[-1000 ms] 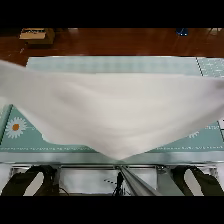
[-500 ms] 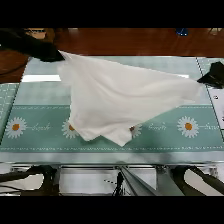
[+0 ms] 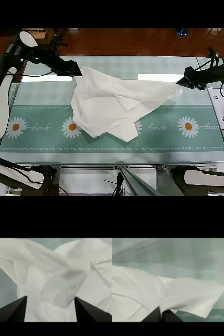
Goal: Fold the shirts.
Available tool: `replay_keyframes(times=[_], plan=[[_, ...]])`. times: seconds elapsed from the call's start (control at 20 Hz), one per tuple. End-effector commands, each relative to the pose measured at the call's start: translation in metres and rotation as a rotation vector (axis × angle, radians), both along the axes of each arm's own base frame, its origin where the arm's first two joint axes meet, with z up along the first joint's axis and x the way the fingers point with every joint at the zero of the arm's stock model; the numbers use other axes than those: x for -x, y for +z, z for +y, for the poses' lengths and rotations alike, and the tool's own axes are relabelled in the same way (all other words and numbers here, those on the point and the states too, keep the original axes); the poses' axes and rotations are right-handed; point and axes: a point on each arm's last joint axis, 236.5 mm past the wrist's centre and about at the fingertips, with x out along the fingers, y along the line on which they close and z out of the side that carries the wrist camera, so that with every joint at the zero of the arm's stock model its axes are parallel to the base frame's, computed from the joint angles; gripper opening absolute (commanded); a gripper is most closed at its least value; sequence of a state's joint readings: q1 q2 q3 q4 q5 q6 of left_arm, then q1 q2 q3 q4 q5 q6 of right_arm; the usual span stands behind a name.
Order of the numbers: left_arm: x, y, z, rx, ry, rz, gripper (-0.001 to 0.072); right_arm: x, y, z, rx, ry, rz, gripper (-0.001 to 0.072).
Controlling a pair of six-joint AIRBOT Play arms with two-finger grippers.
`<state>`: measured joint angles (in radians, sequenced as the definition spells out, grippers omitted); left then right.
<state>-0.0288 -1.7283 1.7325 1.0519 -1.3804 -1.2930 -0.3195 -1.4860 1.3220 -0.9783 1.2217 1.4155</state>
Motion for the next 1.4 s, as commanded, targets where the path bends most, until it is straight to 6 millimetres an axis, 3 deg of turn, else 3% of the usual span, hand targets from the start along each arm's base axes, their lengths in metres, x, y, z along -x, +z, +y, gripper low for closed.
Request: replay_keyframes(times=[0.0,0.15,0.25,0.35,0.4,0.6,0.7,0.85,1.0,1.2,1.3,1.35], plan=[[0.025,0.017,0.048,-0.043,0.099,0.143,0.0699,-0.002,-0.007,0.000,0.009,0.041,-0.007,0.0021],[0.067,0.039,0.106,-0.114,0.220,0.262,0.0675,0.006,-0.010,0.001,0.022,0.078,0.012,0.0021],[0.099,0.050,0.111,-0.106,0.225,0.297,0.0675,0.007,-0.012,-0.002,0.040,0.087,0.015,0.0021],[0.138,0.038,0.102,-0.100,0.224,0.338,0.0676,0.008,-0.014,-0.005,0.060,0.100,0.014,0.0020],[0.160,0.022,0.094,-0.094,0.236,0.357,0.0677,0.009,-0.015,-0.006,0.068,0.102,0.017,0.0021],[0.267,-0.046,0.029,0.084,0.219,0.492,0.0681,0.011,-0.017,-0.008,0.081,0.114,0.024,0.0020],[0.289,-0.069,0.001,0.189,0.278,0.514,0.0681,0.011,-0.016,-0.009,0.083,0.113,0.021,0.0021],[0.301,-0.095,-0.027,0.256,0.300,0.531,0.0681,0.012,-0.016,-0.008,0.078,0.116,0.027,0.0021],[0.296,-0.111,-0.046,0.227,0.276,0.502,0.0681,0.014,-0.017,-0.007,0.075,0.120,0.034,0.0021],[0.254,-0.127,-0.071,0.282,0.400,0.399,0.0679,0.014,-0.017,-0.007,0.074,0.121,0.035,0.0021],[0.238,-0.118,-0.091,0.362,0.378,0.355,0.0673,0.015,-0.017,-0.006,0.073,0.122,0.037,0.0021],[0.231,-0.113,-0.100,0.383,0.353,0.339,0.0629,0.015,-0.017,-0.006,0.073,0.122,0.037,0.0020]])
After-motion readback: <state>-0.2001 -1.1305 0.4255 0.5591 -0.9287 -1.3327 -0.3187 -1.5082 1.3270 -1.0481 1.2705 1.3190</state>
